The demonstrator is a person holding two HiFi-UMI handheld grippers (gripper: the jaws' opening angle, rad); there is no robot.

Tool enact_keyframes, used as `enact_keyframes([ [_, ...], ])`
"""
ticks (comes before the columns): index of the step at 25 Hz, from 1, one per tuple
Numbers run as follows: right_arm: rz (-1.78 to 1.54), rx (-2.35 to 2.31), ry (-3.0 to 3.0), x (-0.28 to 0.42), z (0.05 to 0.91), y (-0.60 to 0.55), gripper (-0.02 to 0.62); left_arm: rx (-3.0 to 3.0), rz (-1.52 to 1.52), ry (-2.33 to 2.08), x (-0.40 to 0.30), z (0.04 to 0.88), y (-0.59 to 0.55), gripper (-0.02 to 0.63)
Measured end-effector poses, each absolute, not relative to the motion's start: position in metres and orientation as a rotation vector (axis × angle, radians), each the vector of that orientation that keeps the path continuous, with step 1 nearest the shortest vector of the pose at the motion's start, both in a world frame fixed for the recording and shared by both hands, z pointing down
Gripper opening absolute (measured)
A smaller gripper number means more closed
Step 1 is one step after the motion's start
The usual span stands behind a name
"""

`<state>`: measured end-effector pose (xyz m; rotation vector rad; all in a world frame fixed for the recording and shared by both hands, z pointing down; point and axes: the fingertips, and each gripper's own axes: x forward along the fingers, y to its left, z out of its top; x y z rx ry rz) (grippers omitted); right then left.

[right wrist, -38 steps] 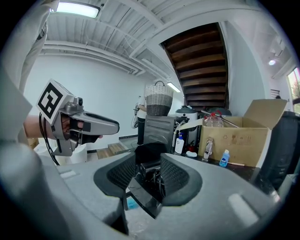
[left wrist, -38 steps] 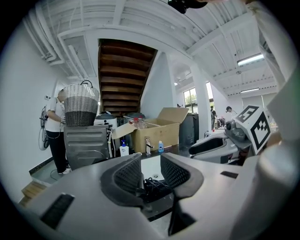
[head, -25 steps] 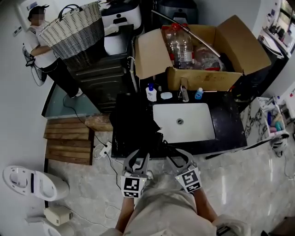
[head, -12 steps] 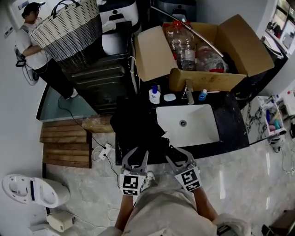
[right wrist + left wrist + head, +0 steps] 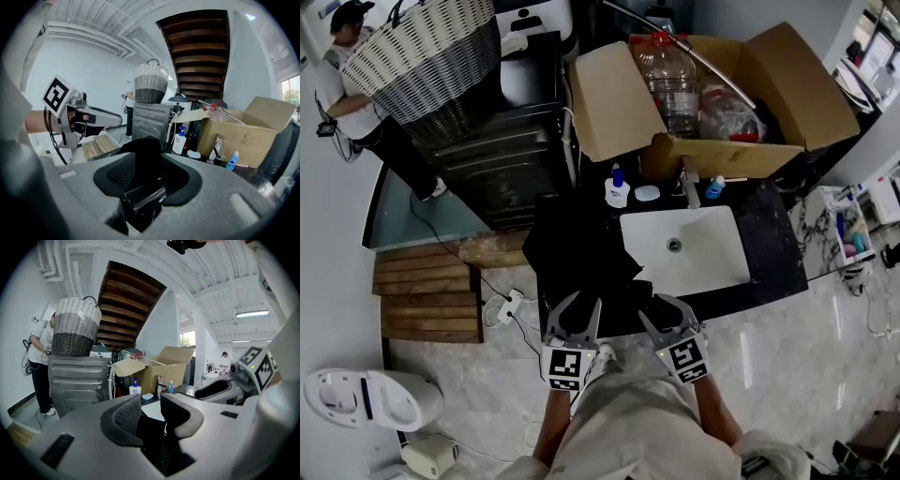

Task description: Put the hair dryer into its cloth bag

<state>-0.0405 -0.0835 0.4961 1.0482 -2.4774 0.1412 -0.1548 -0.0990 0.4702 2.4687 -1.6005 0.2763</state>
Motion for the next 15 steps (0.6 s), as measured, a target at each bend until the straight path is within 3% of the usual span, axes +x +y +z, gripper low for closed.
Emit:
enact_keyframes([
  [15, 0.11, 1.027, -2.315, -0.016, 0.542, -0.086, 0.169, 2.522, 0.361, -1.384, -0.132, 0.516, -0.11, 0.146],
])
